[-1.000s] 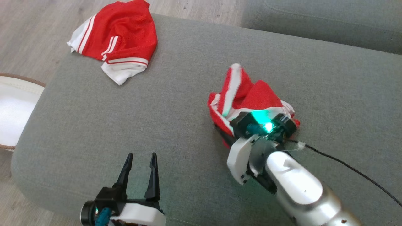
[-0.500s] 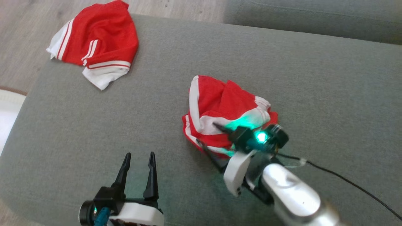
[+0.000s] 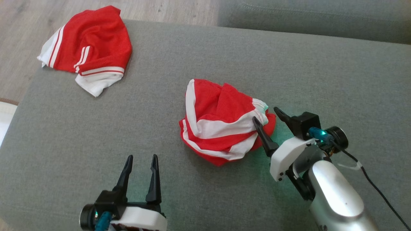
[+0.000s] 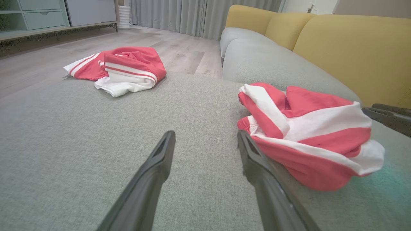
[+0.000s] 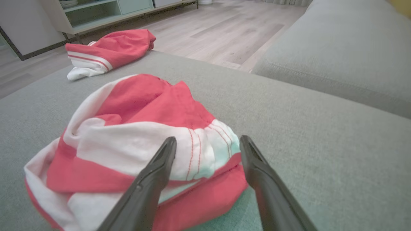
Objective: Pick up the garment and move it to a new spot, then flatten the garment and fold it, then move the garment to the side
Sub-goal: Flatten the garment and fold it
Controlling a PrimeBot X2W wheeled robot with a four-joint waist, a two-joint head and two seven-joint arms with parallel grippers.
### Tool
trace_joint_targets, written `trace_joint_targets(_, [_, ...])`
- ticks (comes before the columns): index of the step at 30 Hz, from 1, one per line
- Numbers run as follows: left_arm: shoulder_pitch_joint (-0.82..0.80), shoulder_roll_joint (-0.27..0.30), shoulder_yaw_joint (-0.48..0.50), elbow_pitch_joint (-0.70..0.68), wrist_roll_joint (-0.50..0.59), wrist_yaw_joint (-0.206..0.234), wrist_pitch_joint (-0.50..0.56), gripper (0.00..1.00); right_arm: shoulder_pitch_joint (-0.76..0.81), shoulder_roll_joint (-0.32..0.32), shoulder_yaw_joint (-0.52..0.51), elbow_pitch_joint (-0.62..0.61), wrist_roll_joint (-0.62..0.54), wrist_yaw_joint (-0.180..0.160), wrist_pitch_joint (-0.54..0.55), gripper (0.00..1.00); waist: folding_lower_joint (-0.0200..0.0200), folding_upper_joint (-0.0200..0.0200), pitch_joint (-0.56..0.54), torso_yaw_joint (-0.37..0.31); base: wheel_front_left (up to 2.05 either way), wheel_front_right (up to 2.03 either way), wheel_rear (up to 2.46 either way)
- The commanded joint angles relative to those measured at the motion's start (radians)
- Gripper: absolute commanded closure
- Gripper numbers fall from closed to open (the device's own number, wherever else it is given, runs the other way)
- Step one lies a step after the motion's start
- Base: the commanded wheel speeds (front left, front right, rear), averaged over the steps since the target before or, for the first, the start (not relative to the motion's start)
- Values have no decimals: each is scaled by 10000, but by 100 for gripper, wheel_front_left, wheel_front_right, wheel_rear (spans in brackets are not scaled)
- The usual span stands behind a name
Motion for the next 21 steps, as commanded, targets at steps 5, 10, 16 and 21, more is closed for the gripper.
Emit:
trace_joint_targets(5, [-357, 98, 288, -297, 69, 9, -93, 0, -268, 102, 311, -47, 845, -7, 195, 0, 0, 0, 299, 177, 0, 0, 0])
trace_joint_targets(10, [-429, 83, 261, -247, 74, 15, -94, 0, -501, 4, 1008, 104, 1597, -7, 404, 14, 0, 0, 378, 276, 0, 0, 0])
trace_joint_targets(16, [-437, 96, 282, -189, 55, 33, -95, 0, -687, -243, 1524, 52, 2112, -7, 466, 100, 0, 0, 310, 286, 0, 0, 0])
trace_joint_targets(21, [-403, 112, 296, -202, 51, 77, -95, 0, -860, -270, 1134, -193, 1865, -7, 154, 100, 0, 0, 216, 209, 0, 0, 0])
